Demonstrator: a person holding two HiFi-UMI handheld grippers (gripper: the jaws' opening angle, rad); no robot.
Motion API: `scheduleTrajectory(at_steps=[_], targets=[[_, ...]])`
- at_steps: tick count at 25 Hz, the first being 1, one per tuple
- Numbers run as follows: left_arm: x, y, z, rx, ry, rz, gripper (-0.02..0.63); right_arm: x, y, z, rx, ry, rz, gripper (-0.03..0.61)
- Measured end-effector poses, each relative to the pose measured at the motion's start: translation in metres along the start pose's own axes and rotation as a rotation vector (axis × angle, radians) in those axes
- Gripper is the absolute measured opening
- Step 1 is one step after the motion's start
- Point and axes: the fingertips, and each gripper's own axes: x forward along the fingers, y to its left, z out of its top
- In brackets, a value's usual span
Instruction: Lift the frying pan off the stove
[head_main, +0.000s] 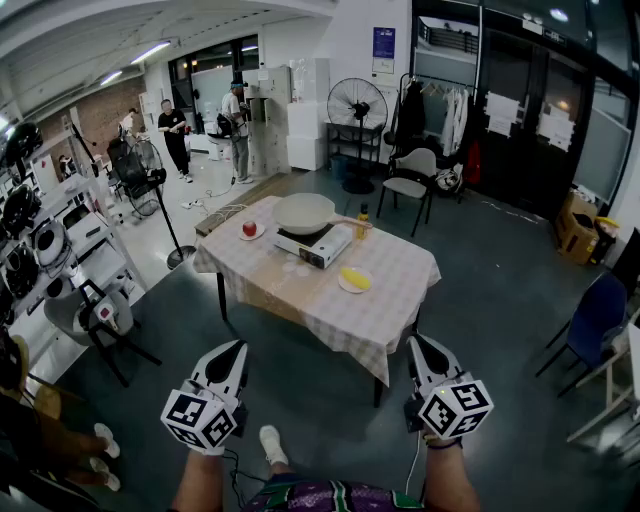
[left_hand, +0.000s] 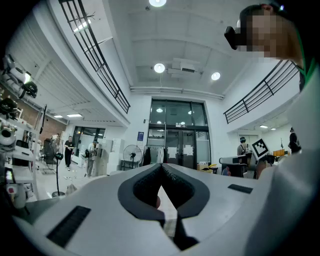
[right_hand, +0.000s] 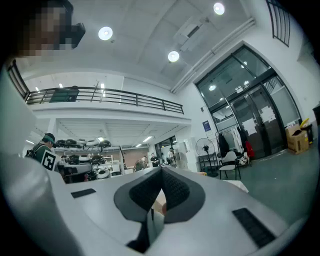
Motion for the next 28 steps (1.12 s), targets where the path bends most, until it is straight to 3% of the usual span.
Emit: scheduleTrajectory(at_steps=[11, 16, 23, 28], targets=[[0.006, -0.003, -0.005, 0.000, 0.001, -0.002, 0.023, 0.005, 0.000, -0.001, -0.006, -0.009, -0.006, 0.005], [0.004, 0.005, -0.005, 0.004, 0.004, 0.003, 0.023, 0.007, 0.003, 0.002, 0.040, -0.066, -0.001, 0.006], [0.015, 0.043, -0.021, -0.025, 0.021, 0.024, 0.023, 0.045, 0.007, -0.012, 0.091, -0.055, 0.017, 0.006], [0.034, 0.098, -0.023, -0.059, 0.042, 0.062, 0.023, 0.105, 0.009, -0.012, 0.081, -0.050, 0.021, 0.006]])
